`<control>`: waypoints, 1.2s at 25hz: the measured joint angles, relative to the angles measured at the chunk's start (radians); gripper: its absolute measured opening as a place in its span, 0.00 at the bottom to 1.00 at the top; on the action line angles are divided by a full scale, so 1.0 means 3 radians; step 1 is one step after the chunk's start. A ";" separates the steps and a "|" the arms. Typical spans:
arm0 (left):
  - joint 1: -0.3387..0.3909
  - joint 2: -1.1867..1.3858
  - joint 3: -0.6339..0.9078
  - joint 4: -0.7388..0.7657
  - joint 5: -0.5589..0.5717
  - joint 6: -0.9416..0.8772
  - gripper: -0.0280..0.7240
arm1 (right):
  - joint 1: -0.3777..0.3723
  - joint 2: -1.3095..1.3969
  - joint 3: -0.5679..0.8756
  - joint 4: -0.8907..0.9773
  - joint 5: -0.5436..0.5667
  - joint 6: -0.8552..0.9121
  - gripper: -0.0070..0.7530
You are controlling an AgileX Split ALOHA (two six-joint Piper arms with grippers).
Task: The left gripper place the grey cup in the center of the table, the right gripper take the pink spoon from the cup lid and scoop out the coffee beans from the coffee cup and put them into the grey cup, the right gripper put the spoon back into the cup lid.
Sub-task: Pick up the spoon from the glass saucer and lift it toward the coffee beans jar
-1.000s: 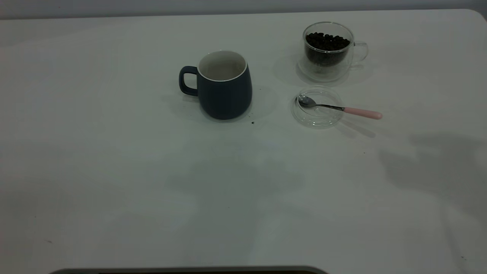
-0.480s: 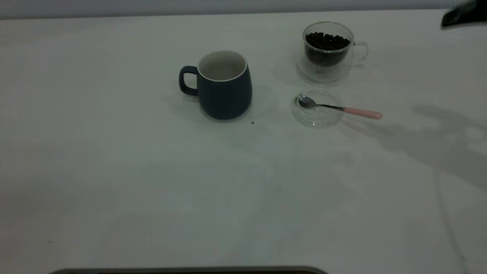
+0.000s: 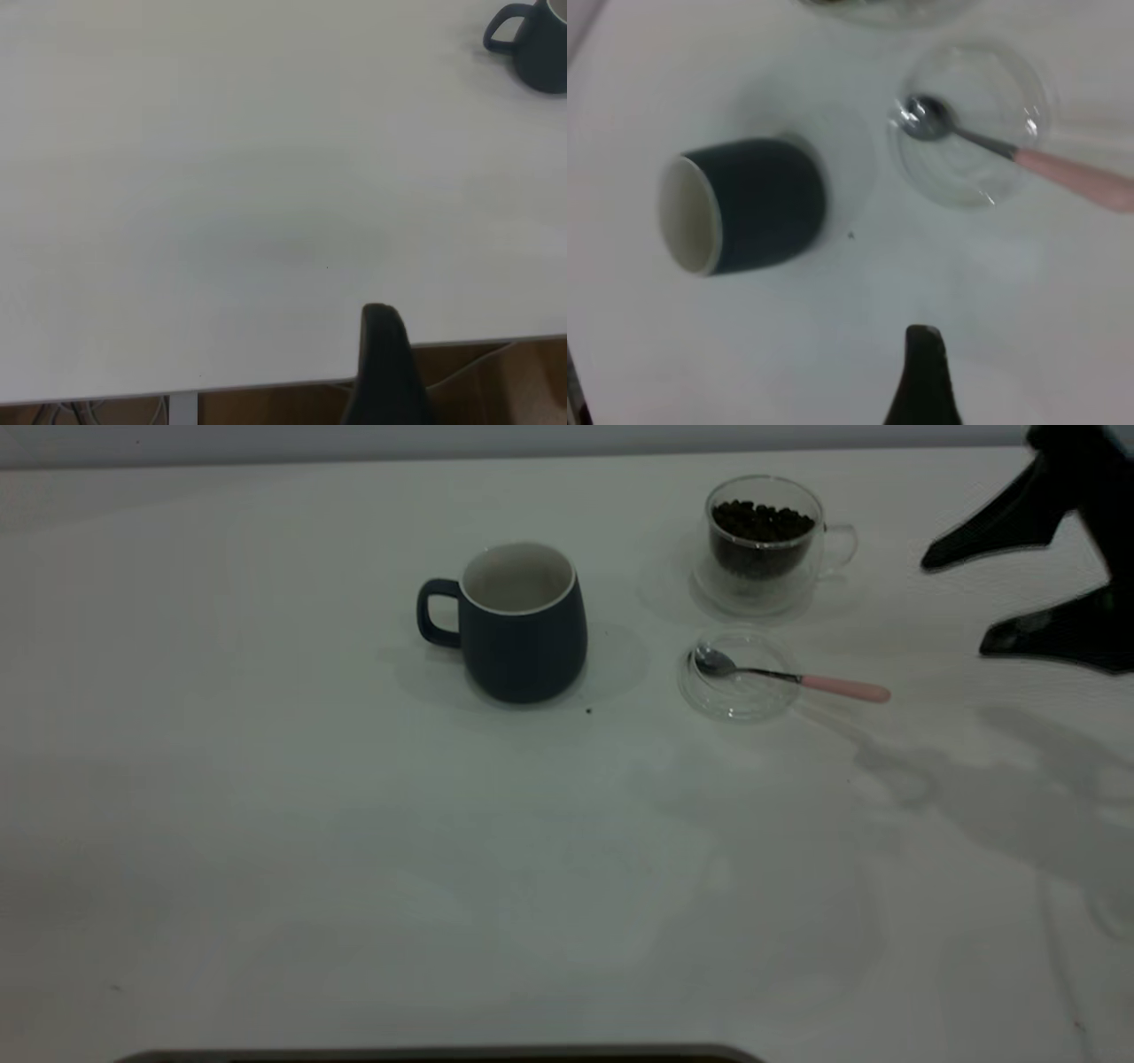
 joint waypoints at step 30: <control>0.0000 0.0000 0.0000 0.0000 0.0000 0.0026 0.79 | 0.0000 0.1555 -0.1031 0.0028 0.0534 -0.0220 0.84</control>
